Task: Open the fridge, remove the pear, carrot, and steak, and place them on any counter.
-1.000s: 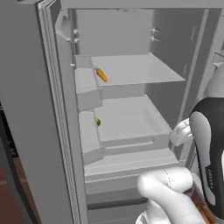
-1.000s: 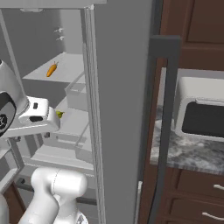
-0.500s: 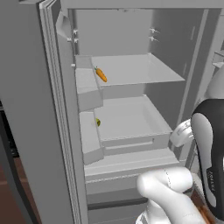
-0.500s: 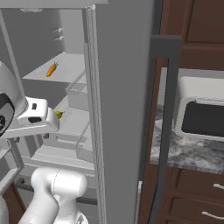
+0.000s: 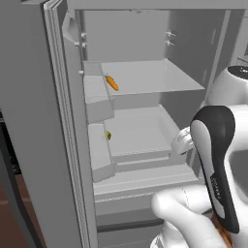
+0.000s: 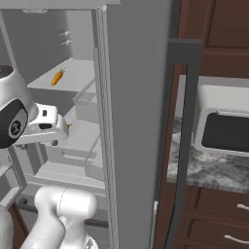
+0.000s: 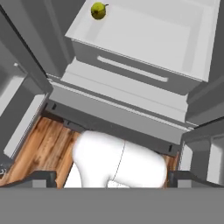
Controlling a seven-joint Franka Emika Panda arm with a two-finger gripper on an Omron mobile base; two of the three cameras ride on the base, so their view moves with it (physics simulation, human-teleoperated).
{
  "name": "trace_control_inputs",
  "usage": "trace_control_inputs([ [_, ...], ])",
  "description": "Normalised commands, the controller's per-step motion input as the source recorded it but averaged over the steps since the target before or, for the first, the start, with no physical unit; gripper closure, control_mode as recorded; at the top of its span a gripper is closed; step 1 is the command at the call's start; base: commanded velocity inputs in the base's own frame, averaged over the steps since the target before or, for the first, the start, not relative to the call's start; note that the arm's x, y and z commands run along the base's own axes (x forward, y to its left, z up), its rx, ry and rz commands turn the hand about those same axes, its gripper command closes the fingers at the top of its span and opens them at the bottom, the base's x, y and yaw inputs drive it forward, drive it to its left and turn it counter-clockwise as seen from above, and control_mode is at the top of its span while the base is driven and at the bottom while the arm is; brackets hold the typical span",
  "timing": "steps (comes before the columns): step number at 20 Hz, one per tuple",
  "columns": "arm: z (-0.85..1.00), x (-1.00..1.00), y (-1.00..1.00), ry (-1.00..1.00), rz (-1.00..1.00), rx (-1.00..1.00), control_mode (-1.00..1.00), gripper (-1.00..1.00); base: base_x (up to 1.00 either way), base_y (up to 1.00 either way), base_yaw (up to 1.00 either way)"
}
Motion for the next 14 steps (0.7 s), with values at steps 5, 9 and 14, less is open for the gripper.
trace_control_inputs([
  [5,0.49,0.38,0.16,0.0,0.01,0.04,-1.0,-1.0,0.0,0.0,0.0],
  [9,0.39,0.54,0.32,0.0,0.0,0.1,-1.0,-1.0,0.0,0.0,0.0],
  [14,0.13,0.47,0.3,-0.02,0.0,0.09,-1.0,-1.0,0.0,0.0,0.0],
])
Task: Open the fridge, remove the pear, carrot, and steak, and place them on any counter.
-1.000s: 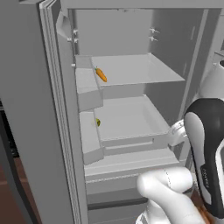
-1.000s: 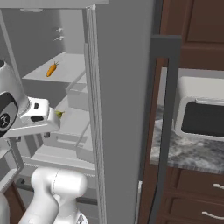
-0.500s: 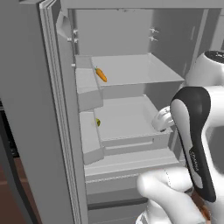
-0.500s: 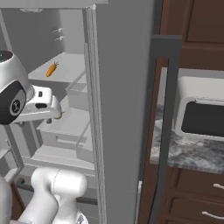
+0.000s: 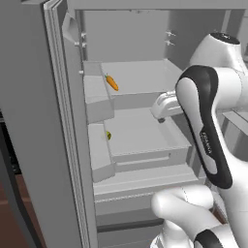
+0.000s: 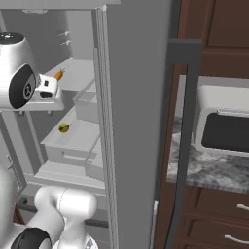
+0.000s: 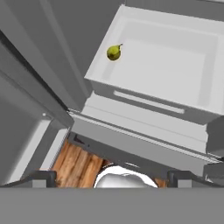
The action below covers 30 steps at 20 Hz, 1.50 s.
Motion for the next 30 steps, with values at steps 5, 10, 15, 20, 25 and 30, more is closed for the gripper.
trace_control_inputs([
  [5,0.0,0.49,0.24,-0.05,0.0,0.06,-1.0,-1.0,0.0,0.0,0.0],
  [10,0.02,0.45,0.2,-0.18,-0.05,0.07,-1.0,-1.0,0.0,0.0,0.0],
  [15,0.16,0.52,0.18,-0.1,-0.02,0.04,-1.0,-1.0,0.0,0.0,0.0],
  [20,0.19,0.68,0.11,0.0,0.0,0.0,-1.0,-1.0,0.0,0.0,0.0],
  [25,0.15,0.66,0.19,0.02,0.0,0.0,-1.0,-1.0,0.0,0.0,0.0],
  [30,-0.02,0.78,0.26,0.0,0.0,0.0,-1.0,-1.0,0.0,0.0,0.0],
])
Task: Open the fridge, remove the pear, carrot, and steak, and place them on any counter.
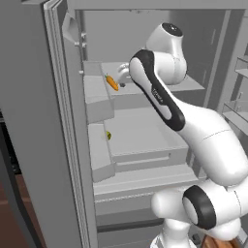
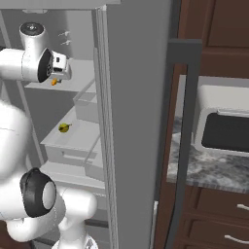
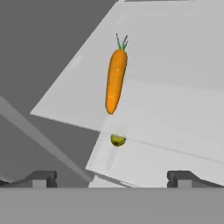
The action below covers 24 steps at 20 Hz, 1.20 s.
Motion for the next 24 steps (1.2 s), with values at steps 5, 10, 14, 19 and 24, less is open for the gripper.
trace_control_inputs([
  [5,-0.07,0.75,0.23,0.02,0.0,0.0,-1.0,-1.0,0.0,0.0,0.0],
  [10,-0.48,0.34,0.21,0.0,0.0,0.0,-1.0,-1.0,0.0,0.0,0.0],
  [14,-0.17,0.58,0.11,0.0,0.0,0.0,-1.0,-1.0,0.0,0.0,0.0],
  [19,0.0,0.46,0.0,0.0,0.0,0.0,-1.0,-1.0,0.0,0.0,0.0],
  [24,-0.26,0.04,0.01,0.0,0.0,0.0,-1.0,-1.0,0.0,0.0,0.0],
])
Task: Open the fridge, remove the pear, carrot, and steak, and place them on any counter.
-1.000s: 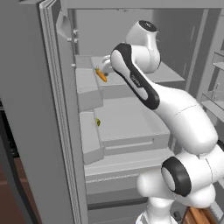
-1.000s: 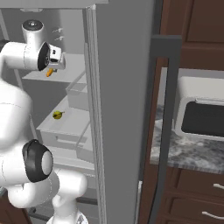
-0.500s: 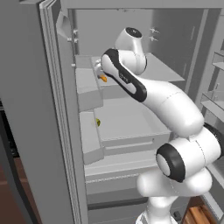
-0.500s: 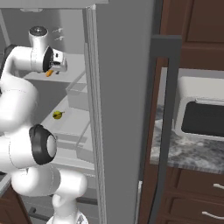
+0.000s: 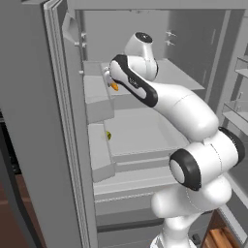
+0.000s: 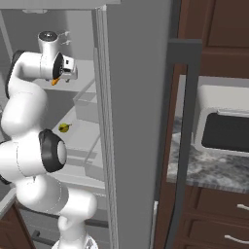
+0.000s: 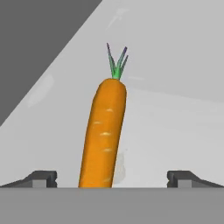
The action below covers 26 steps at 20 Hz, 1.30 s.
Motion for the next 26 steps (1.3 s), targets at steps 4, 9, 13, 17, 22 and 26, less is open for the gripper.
trace_control_inputs([
  [4,-0.3,0.21,0.09,0.0,0.0,0.0,-1.0,-1.0,0.0,0.0,0.0],
  [9,-0.38,0.15,0.09,0.0,0.0,0.0,-1.0,-1.0,0.0,0.0,0.0],
  [13,-0.37,0.0,0.05,0.09,0.0,0.0,-1.0,1.0,0.0,0.0,0.0],
  [17,-0.02,0.0,0.0,0.0,0.0,0.0,-1.0,1.0,0.0,0.0,0.0],
  [22,-0.01,0.0,0.0,0.0,0.0,0.0,-1.0,1.0,0.0,0.0,0.0],
  [26,-0.69,-0.03,0.0,0.08,0.0,0.0,-1.0,1.0,0.0,0.0,0.0],
])
